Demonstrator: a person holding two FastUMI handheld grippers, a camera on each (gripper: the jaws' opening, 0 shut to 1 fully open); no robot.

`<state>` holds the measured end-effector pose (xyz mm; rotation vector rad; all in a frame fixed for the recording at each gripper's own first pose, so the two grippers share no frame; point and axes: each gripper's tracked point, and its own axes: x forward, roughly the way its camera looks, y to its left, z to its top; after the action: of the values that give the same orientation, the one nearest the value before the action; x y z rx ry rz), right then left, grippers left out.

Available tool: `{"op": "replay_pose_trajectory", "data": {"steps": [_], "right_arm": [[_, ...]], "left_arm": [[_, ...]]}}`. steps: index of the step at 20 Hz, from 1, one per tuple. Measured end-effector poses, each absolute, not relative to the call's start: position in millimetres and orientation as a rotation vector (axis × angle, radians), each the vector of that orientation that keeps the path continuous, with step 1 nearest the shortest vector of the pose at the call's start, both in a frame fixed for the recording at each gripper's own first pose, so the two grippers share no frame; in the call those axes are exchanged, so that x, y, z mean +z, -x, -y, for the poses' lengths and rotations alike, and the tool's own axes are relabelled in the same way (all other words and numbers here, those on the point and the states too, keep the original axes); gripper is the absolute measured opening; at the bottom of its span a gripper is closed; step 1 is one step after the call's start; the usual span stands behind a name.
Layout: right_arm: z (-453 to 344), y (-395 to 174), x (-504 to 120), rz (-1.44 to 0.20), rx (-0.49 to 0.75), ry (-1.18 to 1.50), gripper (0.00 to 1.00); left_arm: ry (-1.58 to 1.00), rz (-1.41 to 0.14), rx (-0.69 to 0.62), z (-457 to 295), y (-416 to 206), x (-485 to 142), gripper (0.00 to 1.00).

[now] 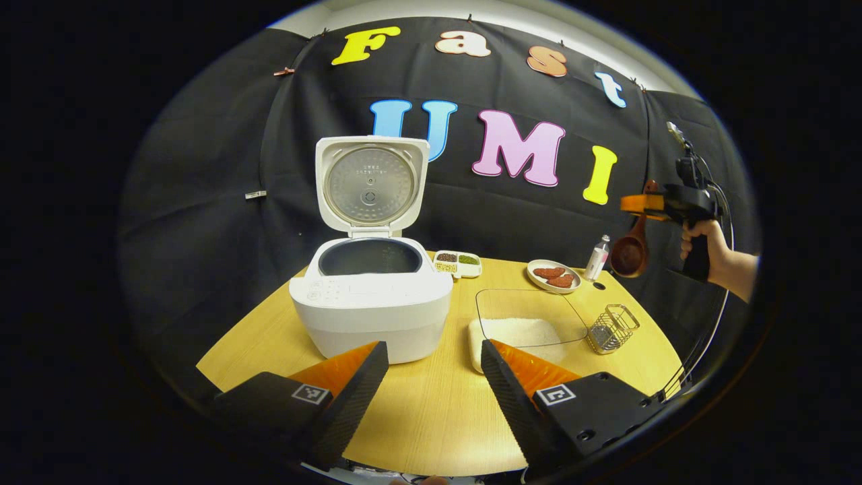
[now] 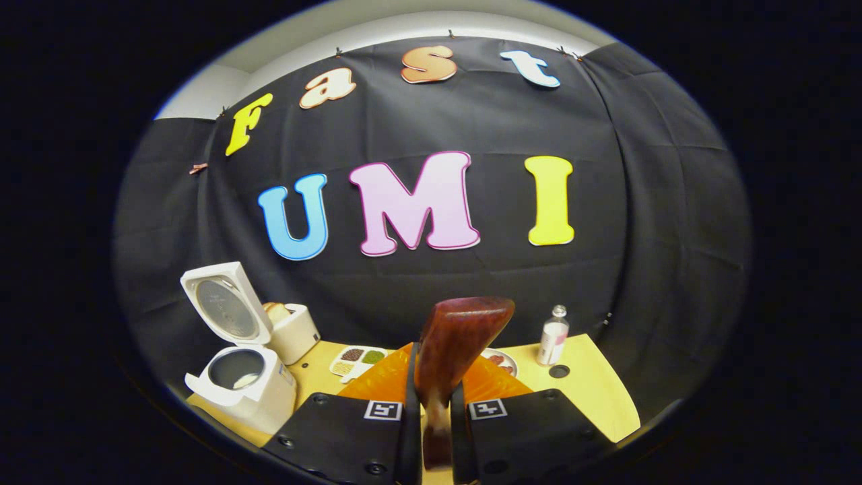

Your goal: Close the left gripper, press the button to open the rice cooker; take a wooden spoon from the chopstick holder with the right hand, scoop a spoonful of rice and pour it into the rice cooker, then put the wooden spoon back into the chopstick holder.

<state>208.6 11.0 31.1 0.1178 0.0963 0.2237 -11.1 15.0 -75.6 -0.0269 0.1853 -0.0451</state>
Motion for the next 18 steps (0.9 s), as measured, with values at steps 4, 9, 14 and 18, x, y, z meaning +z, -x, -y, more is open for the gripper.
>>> {"op": "replay_pose_trajectory", "data": {"steps": [4, 9, 14, 18], "right_arm": [[29, -210, -15, -0.16, 0.157, -0.162, 0.21], [58, -213, -68, -0.232, 0.102, -0.215, 0.22], [72, -217, -119, -0.302, 0.056, -0.265, 0.22], [79, -219, -153, -0.355, 0.003, -0.355, 0.22]], "left_arm": [[0.023, -0.192, -0.012, -8, 8, -72, 0.95], [0.037, -0.206, 0.01, 10, 11, -69, 0.96], [0.015, -0.204, 0.018, 26, 14, -62, 0.95], [-0.007, -0.196, 0.04, 21, 21, -54, 0.96]]}}
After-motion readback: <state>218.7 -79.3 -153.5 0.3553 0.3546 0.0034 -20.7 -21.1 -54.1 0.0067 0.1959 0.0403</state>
